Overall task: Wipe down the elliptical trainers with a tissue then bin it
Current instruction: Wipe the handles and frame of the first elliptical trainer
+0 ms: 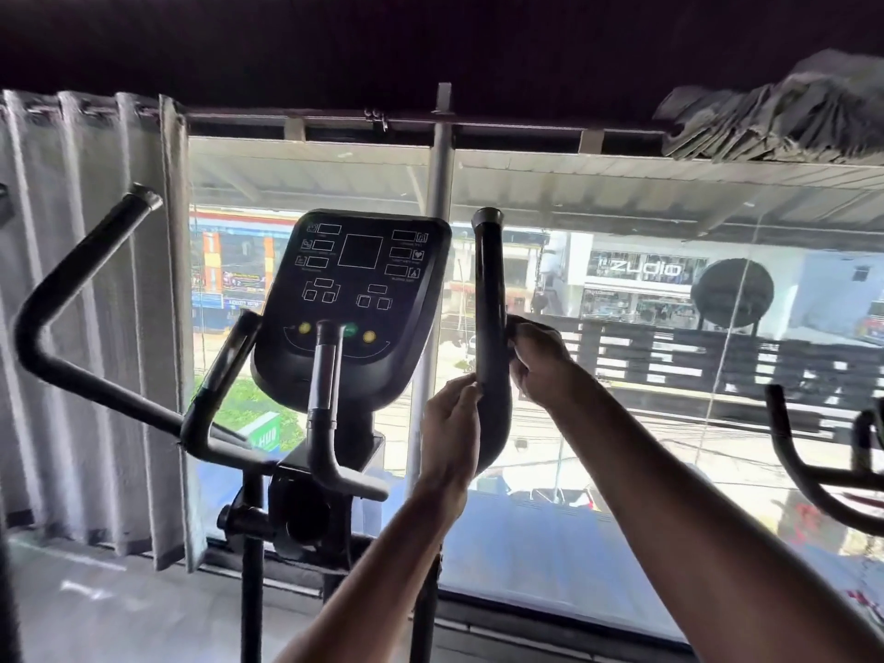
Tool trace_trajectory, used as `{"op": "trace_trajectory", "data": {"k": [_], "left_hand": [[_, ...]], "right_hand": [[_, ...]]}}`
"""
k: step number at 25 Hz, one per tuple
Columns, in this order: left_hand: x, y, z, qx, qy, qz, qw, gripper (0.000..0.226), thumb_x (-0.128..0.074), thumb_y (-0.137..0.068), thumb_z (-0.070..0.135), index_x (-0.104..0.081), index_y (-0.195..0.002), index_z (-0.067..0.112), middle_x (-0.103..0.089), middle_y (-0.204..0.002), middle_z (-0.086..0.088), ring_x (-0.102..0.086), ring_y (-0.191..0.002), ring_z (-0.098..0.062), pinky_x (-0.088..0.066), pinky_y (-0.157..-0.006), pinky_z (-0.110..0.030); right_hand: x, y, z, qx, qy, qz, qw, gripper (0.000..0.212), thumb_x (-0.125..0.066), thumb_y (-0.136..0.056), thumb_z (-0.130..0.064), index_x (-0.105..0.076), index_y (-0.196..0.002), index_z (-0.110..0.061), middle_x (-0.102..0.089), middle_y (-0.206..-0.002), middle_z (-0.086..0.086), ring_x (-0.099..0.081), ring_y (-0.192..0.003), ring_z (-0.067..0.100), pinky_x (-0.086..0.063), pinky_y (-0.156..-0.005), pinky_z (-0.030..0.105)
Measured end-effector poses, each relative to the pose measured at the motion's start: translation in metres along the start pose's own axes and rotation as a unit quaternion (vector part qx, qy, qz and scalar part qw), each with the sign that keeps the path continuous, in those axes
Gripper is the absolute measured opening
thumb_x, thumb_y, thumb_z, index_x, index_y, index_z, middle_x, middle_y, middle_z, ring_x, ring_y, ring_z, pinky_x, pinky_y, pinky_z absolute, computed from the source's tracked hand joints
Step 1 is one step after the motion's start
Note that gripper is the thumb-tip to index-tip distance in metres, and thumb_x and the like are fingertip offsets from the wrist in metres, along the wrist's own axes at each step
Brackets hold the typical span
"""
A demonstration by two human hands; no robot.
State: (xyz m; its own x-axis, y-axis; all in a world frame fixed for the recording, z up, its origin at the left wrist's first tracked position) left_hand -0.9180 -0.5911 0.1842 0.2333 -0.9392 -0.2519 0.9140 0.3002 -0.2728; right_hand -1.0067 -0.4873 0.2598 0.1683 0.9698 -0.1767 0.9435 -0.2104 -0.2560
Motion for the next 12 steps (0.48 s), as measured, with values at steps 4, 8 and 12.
{"op": "trace_trajectory", "data": {"k": [4, 8, 12], "left_hand": [[-0.002, 0.001, 0.002, -0.014, -0.012, 0.006, 1.000, 0.029, -0.055, -0.091, 0.030, -0.078, -0.106, 0.020, -0.080, -0.099, 0.002, -0.073, -0.102, -0.019, -0.056, -0.094, -0.040], [-0.002, -0.002, 0.002, -0.014, -0.024, 0.022, 0.999, 0.029, -0.054, -0.095, 0.024, -0.077, -0.110, 0.015, -0.079, -0.100, -0.001, -0.072, -0.100, -0.020, -0.054, -0.092, -0.041], [-0.001, -0.003, 0.001, -0.013, -0.025, 0.025, 0.999, 0.026, -0.053, -0.099, 0.020, -0.077, -0.106, 0.015, -0.079, -0.096, 0.000, -0.071, -0.097, -0.018, -0.054, -0.090, -0.039]], "right_hand": [[0.005, 0.000, -0.001, 0.108, -0.009, -0.039, 0.993, 0.038, -0.052, -0.088, 0.009, -0.062, -0.056, -0.008, -0.051, -0.052, -0.004, -0.041, -0.054, 0.009, -0.033, -0.055, 0.024], [0.020, 0.027, -0.003, 0.457, 0.243, 0.078, 0.852, 0.015, -0.066, -0.097, -0.018, -0.079, -0.104, -0.014, -0.075, -0.092, -0.005, -0.066, -0.082, 0.005, -0.049, -0.073, 0.020], [0.018, 0.035, -0.017, 0.565, 0.297, 0.020, 0.769, 0.023, -0.064, -0.093, -0.001, -0.077, -0.109, -0.010, -0.072, -0.102, 0.003, -0.066, -0.094, 0.018, -0.054, -0.085, 0.027]]}}
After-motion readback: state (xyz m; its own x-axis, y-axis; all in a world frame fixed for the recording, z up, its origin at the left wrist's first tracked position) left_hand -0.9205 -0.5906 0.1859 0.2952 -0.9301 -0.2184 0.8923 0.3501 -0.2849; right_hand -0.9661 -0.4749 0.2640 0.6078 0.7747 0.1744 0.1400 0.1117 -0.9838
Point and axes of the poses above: each hand's wrist, its own y-axis away from the middle knuckle, its own x-axis out of the back of the hand, z = x × y, the point moved 3 cm from there along -y, towards the middle knuckle
